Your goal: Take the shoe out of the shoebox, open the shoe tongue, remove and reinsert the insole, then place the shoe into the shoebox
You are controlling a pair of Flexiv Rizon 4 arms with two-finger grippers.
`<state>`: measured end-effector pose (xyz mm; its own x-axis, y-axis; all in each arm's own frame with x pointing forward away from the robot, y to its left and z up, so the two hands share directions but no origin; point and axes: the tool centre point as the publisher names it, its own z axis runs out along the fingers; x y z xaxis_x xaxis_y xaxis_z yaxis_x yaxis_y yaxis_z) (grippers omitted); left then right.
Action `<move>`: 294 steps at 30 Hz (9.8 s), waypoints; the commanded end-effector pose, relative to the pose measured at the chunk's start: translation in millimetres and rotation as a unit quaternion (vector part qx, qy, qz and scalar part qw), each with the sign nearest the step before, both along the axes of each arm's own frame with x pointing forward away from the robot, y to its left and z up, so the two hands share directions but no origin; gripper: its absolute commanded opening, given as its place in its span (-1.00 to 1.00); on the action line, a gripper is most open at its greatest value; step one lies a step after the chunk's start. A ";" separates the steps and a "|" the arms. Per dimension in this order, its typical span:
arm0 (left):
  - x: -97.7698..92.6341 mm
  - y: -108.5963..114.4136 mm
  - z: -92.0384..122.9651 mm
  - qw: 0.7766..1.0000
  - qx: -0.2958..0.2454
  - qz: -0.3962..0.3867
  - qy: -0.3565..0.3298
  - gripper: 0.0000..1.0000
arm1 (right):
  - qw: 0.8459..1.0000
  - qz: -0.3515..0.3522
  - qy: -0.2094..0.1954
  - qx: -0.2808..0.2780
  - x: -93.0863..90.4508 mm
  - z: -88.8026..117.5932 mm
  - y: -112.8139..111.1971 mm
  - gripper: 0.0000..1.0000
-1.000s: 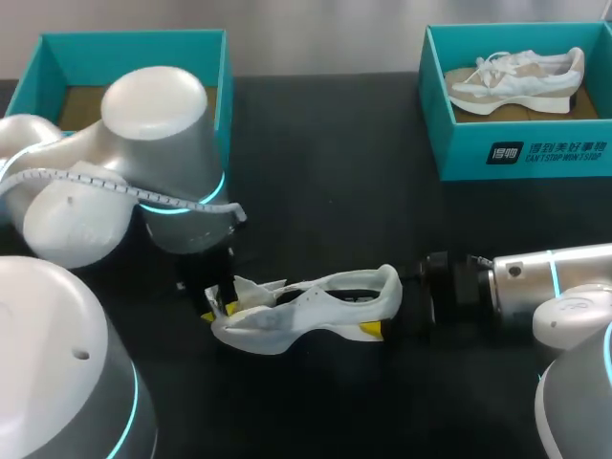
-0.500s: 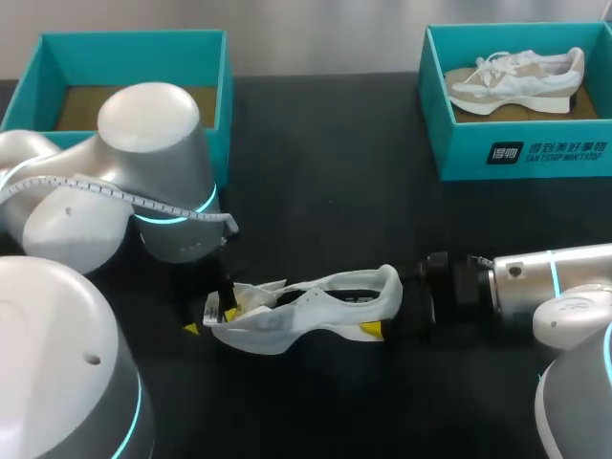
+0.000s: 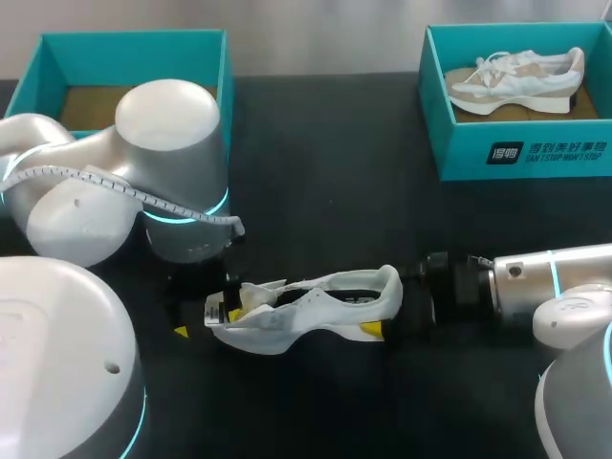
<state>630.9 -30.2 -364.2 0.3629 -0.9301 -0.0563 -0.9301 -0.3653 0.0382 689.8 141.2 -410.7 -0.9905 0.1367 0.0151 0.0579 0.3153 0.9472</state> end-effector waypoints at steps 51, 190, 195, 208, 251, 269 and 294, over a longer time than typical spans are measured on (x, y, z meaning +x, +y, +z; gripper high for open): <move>45.7 -197.8 145.0 0.744 -0.113 -0.652 -0.092 -1.00 | 1.000 0.000 0.001 -0.001 0.3 0.5 0.0 -1.00; 34.5 -162.2 -22.6 0.511 -0.124 -0.849 0.050 -1.00 | 1.000 0.000 0.001 -0.001 0.3 0.5 0.0 -1.00; 33.1 -154.8 -30.9 0.516 -0.127 -0.844 0.067 -1.00 | 1.000 0.000 0.001 -0.001 0.3 0.5 0.0 -1.00; 12.0 -139.7 -44.0 0.526 -0.121 -0.840 0.056 -0.41 | 1.000 0.000 0.001 -0.001 0.3 0.5 0.0 -1.00; 79.3 -159.8 -66.7 0.596 0.004 -0.802 -0.041 -0.55 | 1.000 0.000 0.001 -0.001 0.3 0.5 0.0 -1.00; 86.6 -134.5 -48.5 0.594 -0.078 -0.799 -0.053 -1.00 | 1.000 0.000 0.001 -0.001 0.3 0.5 0.0 -1.00; 58.3 -146.3 -4.6 0.503 -0.221 -0.828 -0.111 -1.00 | 1.000 0.000 0.001 -0.001 0.3 0.5 0.0 -1.00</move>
<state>693.1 -180.2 -373.7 -0.9778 0.1268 0.1666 0.0594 0.9311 -0.3599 693.0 141.7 -410.7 -0.9904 0.1372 0.0164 0.0593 0.3151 0.9472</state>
